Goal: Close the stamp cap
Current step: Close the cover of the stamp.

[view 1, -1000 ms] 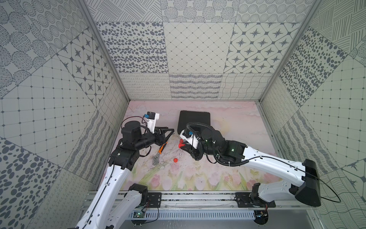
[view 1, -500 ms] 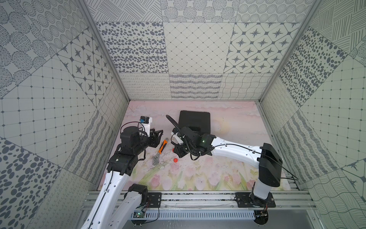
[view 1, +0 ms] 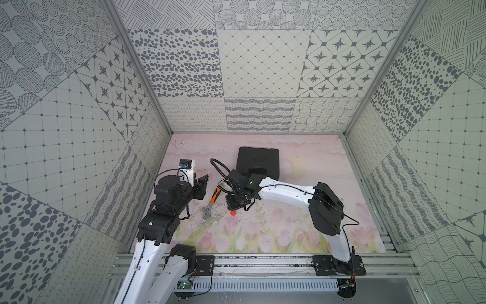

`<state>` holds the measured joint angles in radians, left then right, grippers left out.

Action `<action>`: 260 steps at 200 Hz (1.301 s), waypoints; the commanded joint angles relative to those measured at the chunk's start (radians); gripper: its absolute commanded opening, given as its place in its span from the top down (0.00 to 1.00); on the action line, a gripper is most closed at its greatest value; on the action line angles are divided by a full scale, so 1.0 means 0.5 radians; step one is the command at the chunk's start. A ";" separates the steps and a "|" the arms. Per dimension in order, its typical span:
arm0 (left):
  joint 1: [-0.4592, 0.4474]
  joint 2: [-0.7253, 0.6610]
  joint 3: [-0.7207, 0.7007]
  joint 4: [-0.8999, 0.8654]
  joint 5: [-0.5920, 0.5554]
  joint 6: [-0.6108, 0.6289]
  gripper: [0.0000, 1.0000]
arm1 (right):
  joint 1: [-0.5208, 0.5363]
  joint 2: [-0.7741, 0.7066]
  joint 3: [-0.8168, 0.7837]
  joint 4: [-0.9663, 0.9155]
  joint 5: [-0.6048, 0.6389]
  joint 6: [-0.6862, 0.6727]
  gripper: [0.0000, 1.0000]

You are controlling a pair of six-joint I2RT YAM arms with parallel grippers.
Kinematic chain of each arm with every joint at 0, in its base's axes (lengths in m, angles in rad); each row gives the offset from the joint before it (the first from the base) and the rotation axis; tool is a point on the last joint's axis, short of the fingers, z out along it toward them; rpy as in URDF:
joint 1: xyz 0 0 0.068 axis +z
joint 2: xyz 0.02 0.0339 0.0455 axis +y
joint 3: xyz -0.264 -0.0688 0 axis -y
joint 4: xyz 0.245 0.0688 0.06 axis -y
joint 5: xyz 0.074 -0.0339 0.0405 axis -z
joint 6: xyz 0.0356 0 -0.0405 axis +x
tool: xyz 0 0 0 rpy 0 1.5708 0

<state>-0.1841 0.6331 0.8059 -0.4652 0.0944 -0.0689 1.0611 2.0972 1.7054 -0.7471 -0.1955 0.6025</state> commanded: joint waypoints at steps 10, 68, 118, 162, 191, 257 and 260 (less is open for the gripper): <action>0.005 -0.008 0.000 -0.021 -0.074 0.052 0.48 | -0.005 0.094 0.128 -0.173 0.037 -0.011 1.00; 0.006 -0.008 -0.001 -0.023 -0.072 0.049 0.47 | -0.005 0.165 0.148 -0.190 0.004 -0.027 1.00; 0.012 -0.002 -0.001 -0.022 -0.064 0.049 0.47 | -0.011 0.219 0.166 -0.165 0.002 -0.034 1.00; 0.013 0.015 0.004 -0.026 -0.054 0.049 0.47 | -0.022 0.248 0.157 -0.151 0.000 -0.038 1.00; 0.017 0.018 0.005 -0.026 -0.051 0.048 0.47 | -0.030 0.257 0.134 -0.149 0.003 -0.039 1.00; 0.018 0.030 0.004 -0.021 -0.048 0.049 0.47 | -0.033 0.239 0.045 -0.232 0.072 -0.079 1.00; 0.021 0.029 0.005 -0.021 -0.048 0.049 0.47 | -0.034 0.237 0.039 -0.240 0.079 -0.083 1.00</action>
<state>-0.1806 0.6453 0.8047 -0.4820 0.0715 -0.0681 1.0473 2.2097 1.7576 -0.8330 -0.1917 0.5869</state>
